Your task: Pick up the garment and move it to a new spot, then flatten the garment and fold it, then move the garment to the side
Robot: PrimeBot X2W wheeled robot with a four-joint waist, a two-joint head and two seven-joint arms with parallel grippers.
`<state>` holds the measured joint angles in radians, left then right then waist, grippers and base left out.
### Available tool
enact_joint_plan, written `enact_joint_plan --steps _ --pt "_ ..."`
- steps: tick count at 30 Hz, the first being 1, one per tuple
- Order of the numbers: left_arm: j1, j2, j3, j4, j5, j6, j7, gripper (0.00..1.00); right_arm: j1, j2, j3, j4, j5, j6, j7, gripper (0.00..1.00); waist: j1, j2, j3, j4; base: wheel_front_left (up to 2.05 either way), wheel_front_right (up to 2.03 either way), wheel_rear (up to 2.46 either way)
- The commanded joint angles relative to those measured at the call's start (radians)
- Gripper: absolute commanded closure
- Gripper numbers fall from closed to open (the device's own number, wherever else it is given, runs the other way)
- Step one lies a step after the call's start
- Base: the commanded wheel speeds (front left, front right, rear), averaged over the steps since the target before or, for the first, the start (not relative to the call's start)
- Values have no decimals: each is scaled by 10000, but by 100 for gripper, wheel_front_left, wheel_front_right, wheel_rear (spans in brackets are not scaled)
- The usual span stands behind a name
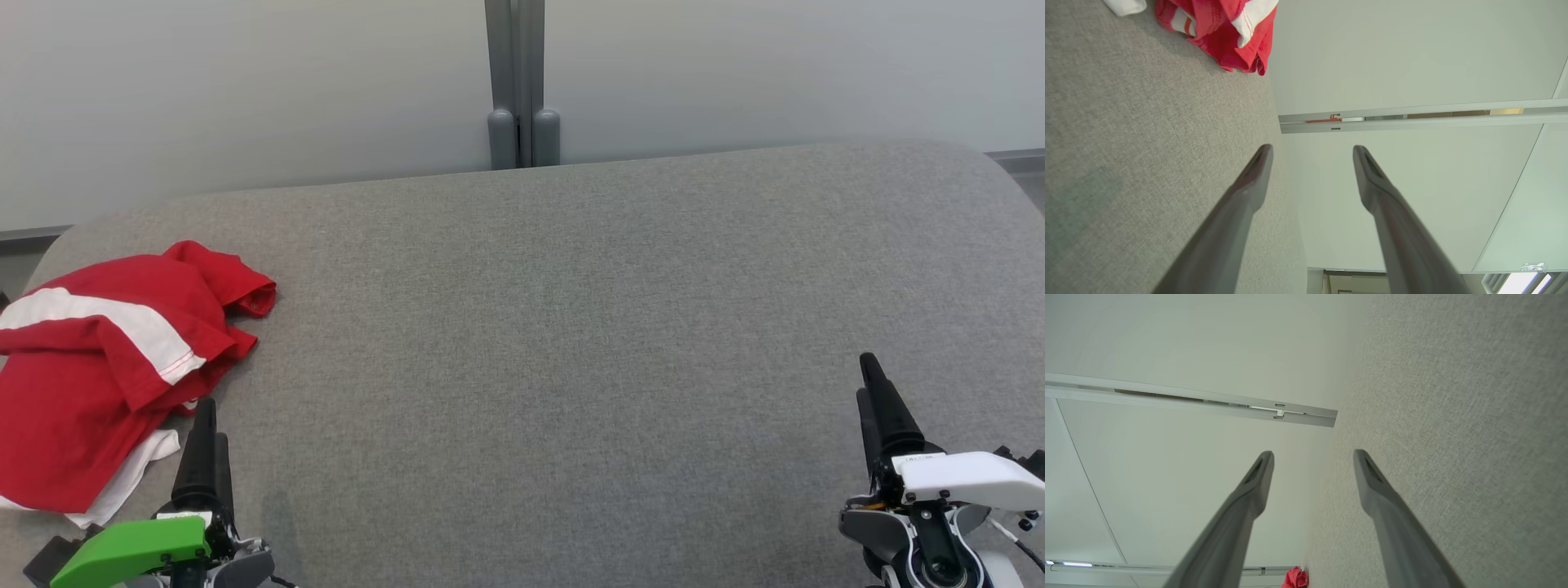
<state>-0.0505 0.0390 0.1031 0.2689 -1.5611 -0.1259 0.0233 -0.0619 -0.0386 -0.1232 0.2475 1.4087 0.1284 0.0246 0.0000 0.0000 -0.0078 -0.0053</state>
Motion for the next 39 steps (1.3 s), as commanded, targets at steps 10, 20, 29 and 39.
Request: enact_joint_plan --steps 10,20,29,39 --pt "-263 69 423 -550 1211 -25 -475 0 -513 -513 610 -801 -2469 23 -489 0 0 0 -7 -72 0 0 0" --pt "-178 82 425 -1128 2935 -28 -833 0 -803 -875 1121 -1471 -5233 25 -853 0 0 0 -65 -37 0 0 0" --pt "149 91 -315 -1854 5272 284 -1129 0 -507 -649 1127 -1939 -7288 26 -1143 0 0 0 -116 3 0 0 0" --pt "356 100 -1119 -2167 7773 836 -1427 0 -389 -721 1411 -1874 -8943 27 -1448 0 0 0 -148 -20 0 0 0"
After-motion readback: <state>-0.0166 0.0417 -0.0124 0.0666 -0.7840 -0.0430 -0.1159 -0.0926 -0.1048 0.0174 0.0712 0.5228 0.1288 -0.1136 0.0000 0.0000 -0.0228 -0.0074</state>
